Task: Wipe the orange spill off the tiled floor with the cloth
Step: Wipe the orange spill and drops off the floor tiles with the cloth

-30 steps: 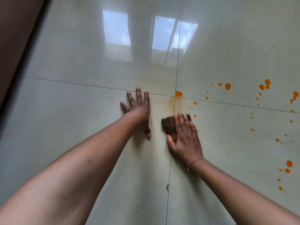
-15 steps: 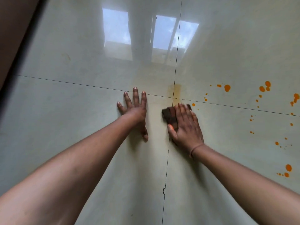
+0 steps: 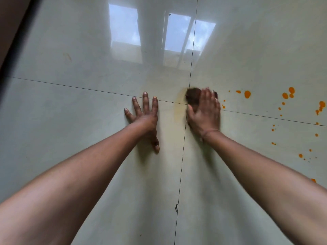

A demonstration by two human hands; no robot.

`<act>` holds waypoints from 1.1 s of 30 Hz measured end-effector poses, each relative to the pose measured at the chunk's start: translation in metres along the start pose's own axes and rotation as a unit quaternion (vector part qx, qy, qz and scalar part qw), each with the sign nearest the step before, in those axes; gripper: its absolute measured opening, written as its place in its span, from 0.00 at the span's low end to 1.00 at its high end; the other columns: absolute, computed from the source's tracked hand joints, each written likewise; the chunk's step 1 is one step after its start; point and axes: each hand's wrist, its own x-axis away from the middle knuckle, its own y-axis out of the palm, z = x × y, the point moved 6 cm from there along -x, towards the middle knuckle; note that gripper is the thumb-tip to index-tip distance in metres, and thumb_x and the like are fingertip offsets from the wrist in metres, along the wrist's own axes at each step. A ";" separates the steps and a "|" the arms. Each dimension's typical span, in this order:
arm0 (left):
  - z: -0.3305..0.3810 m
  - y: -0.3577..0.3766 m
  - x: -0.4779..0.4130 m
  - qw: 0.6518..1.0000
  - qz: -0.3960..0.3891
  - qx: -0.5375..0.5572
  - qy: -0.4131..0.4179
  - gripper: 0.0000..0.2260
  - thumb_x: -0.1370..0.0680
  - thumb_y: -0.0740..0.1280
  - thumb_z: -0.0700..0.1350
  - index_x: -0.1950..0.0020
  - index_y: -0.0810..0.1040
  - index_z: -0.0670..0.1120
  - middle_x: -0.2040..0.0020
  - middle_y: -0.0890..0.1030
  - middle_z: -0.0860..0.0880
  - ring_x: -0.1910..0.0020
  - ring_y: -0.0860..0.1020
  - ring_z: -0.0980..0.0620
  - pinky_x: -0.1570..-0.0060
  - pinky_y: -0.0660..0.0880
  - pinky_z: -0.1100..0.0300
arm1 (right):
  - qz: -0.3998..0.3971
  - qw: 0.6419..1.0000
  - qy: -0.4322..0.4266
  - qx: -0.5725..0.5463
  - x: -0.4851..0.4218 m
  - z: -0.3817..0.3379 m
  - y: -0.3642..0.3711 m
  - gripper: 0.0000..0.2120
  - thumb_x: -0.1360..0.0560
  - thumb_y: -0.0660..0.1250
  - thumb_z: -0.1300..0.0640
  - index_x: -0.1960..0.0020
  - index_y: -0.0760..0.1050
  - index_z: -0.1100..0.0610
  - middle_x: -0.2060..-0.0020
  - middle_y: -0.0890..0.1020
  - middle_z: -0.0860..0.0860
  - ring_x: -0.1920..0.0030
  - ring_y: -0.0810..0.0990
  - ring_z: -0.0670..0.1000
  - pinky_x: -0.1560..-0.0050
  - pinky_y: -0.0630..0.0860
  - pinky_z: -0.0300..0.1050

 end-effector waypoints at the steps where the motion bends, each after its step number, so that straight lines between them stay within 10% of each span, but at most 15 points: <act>1: -0.001 -0.001 -0.001 1.000 0.004 0.004 -0.001 0.77 0.50 0.85 0.54 0.28 0.22 0.50 0.32 0.18 0.44 0.32 0.23 0.33 0.37 0.37 0.27 | -0.005 1.000 -0.008 -0.003 -0.010 -0.024 0.003 0.41 0.28 0.45 0.37 0.21 0.49 0.59 0.22 0.53 0.55 0.22 0.49 0.54 0.24 0.44 0.49; 8: -0.001 -0.002 0.001 1.000 0.005 0.008 0.004 0.76 0.48 0.85 0.53 0.27 0.22 0.50 0.31 0.18 0.44 0.32 0.23 0.33 0.36 0.37 0.27 | -0.056 0.954 -0.291 0.041 0.082 0.004 0.010 0.37 0.26 0.55 0.40 0.23 0.57 0.60 0.23 0.59 0.56 0.23 0.55 0.54 0.27 0.59 0.56; 14: -0.001 -0.002 -0.001 1.000 0.005 0.014 -0.004 0.77 0.49 0.85 0.52 0.28 0.22 0.50 0.32 0.17 0.44 0.32 0.23 0.33 0.37 0.37 0.27 | -0.021 0.999 -0.031 -0.016 -0.016 -0.037 0.007 0.38 0.24 0.52 0.40 0.21 0.47 0.58 0.21 0.50 0.55 0.22 0.47 0.53 0.26 0.40 0.47; 19: 0.000 -0.003 0.002 1.000 0.004 0.023 0.003 0.76 0.48 0.85 0.50 0.28 0.22 0.51 0.32 0.18 0.44 0.32 0.23 0.33 0.36 0.37 0.27 | -0.062 0.926 -0.370 0.047 0.062 -0.020 0.010 0.36 0.25 0.56 0.42 0.24 0.59 0.61 0.24 0.61 0.57 0.24 0.57 0.56 0.26 0.56 0.54; 24: 0.000 -0.001 0.000 1.000 0.006 0.017 0.008 0.77 0.49 0.85 0.53 0.28 0.21 0.51 0.33 0.16 0.44 0.33 0.22 0.33 0.36 0.36 0.26 | -0.006 1.000 -0.020 -0.018 -0.039 -0.014 -0.003 0.36 0.23 0.54 0.43 0.22 0.51 0.59 0.22 0.54 0.56 0.23 0.51 0.56 0.25 0.47 0.50; 30: -0.001 -0.003 0.000 1.000 0.002 0.025 0.001 0.78 0.50 0.86 0.52 0.28 0.22 0.52 0.33 0.16 0.45 0.32 0.22 0.34 0.36 0.37 0.27 | -0.063 0.896 -0.434 0.066 0.011 -0.044 0.007 0.35 0.25 0.57 0.43 0.23 0.58 0.60 0.25 0.63 0.58 0.25 0.61 0.57 0.27 0.55 0.49; 33: 0.000 -0.001 -0.001 1.000 -0.008 0.014 0.003 0.78 0.50 0.85 0.54 0.30 0.19 0.51 0.35 0.15 0.44 0.34 0.21 0.33 0.37 0.35 0.27 | 0.019 0.995 -0.100 -0.024 -0.045 -0.004 -0.010 0.36 0.26 0.54 0.42 0.24 0.58 0.60 0.25 0.62 0.58 0.26 0.61 0.58 0.28 0.55 0.50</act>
